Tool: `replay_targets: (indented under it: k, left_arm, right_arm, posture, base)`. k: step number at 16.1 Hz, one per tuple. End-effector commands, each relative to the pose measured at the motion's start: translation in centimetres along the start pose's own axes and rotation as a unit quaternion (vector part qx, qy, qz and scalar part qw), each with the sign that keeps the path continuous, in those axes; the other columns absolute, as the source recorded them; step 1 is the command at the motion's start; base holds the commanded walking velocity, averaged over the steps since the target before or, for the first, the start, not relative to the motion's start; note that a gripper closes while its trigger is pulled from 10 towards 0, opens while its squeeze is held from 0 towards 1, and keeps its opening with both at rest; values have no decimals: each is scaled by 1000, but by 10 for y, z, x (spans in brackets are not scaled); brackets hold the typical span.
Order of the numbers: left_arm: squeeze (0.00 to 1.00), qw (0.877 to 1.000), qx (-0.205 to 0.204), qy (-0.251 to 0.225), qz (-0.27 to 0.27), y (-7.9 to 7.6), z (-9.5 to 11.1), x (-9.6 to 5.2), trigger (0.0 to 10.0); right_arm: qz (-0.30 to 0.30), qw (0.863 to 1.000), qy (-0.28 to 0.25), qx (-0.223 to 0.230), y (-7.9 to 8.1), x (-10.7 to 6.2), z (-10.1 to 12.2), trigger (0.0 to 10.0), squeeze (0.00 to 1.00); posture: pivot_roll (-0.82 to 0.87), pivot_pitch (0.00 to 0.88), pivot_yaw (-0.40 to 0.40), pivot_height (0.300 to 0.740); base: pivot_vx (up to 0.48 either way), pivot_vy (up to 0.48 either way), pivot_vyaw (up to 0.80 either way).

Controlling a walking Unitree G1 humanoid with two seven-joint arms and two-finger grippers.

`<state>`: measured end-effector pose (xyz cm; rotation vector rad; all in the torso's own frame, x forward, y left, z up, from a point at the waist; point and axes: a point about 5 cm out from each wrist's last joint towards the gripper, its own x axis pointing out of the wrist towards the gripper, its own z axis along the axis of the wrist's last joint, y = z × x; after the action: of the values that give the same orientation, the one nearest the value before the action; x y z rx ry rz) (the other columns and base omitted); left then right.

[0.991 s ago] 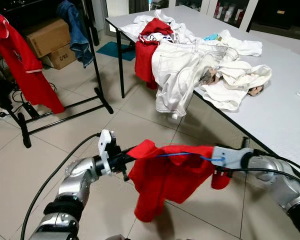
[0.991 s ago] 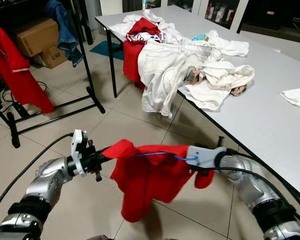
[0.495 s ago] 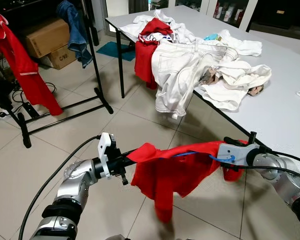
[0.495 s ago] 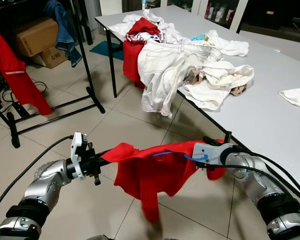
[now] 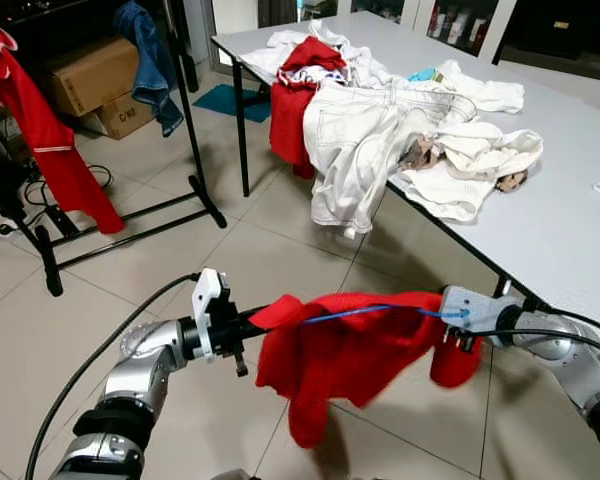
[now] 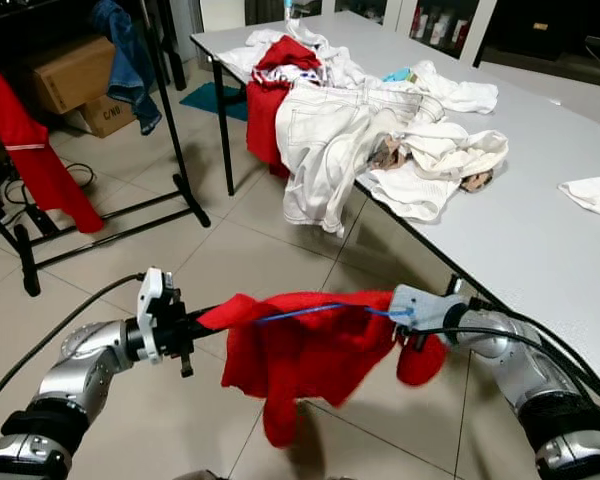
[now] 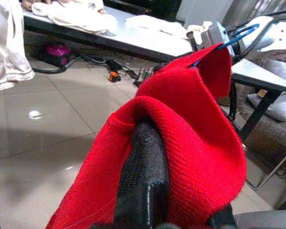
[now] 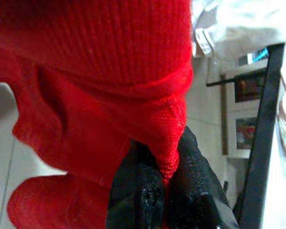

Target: Hang hanger

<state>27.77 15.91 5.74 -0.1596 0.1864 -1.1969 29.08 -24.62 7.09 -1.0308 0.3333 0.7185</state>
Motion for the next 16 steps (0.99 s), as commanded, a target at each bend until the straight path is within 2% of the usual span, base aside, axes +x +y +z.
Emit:
replay_targets:
  k: [1, 3, 4, 7, 9, 11, 13, 16]
  left_arm:
    - [0, 1000, 14, 15, -12, -1, 0, -4, 0]
    - [0, 999, 18, 25, -16, -3, -2, -7, 0]
    - [0, 999, 18, 28, -15, -3, -2, -12, 0]
    - [0, 999, 21, 30, -14, -3, -2, -13, 0]
    - [0, 999, 23, 29, -16, -3, -1, -13, 0]
    - [0, 999, 27, 25, -18, -3, 1, -11, 0]
    - [0, 999, 29, 23, -18, -3, 3, -10, 0]
    - [0, 999, 31, 14, -25, -5, 5, 1, 0]
  right_arm:
    - [-28, 1000, -8, 2, -14, -7, 0, 10000, 0]
    - [-32, 999, 2, -7, -18, -9, -3, 10000, 0]
    - [-36, 998, 26, -32, -22, -13, -9, 10000, 0]
    - [-53, 995, 64, -51, -27, -14, -16, 10000, 0]
    - [-66, 988, 94, -104, -31, -15, -20, 10000, 0]
    - [-70, 984, 98, -128, -31, -13, -18, 10000, 0]
    - [-78, 983, 104, -129, -31, -11, -17, 10000, 0]
    - [-89, 988, 92, -90, -29, 0, -1, 10000, 0]
  posture:
    - [-19, 0, 0, 740]
    - [-18, 0, -3, 740]
    - [-19, 0, -7, 740]
    - [-15, 0, -9, 740]
    - [-13, 0, -8, 740]
    - [-12, 0, -8, 740]
    - [-12, 0, -9, 740]
    - [-13, 0, -8, 740]
  base:
    - [0, 0, 0]
    - [0, 0, 0]
    - [0, 0, 0]
    - [0, 0, 0]
    - [0, 0, 0]
    - [0, 0, 0]
    - [0, 0, 0]
    - [0, 0, 0]
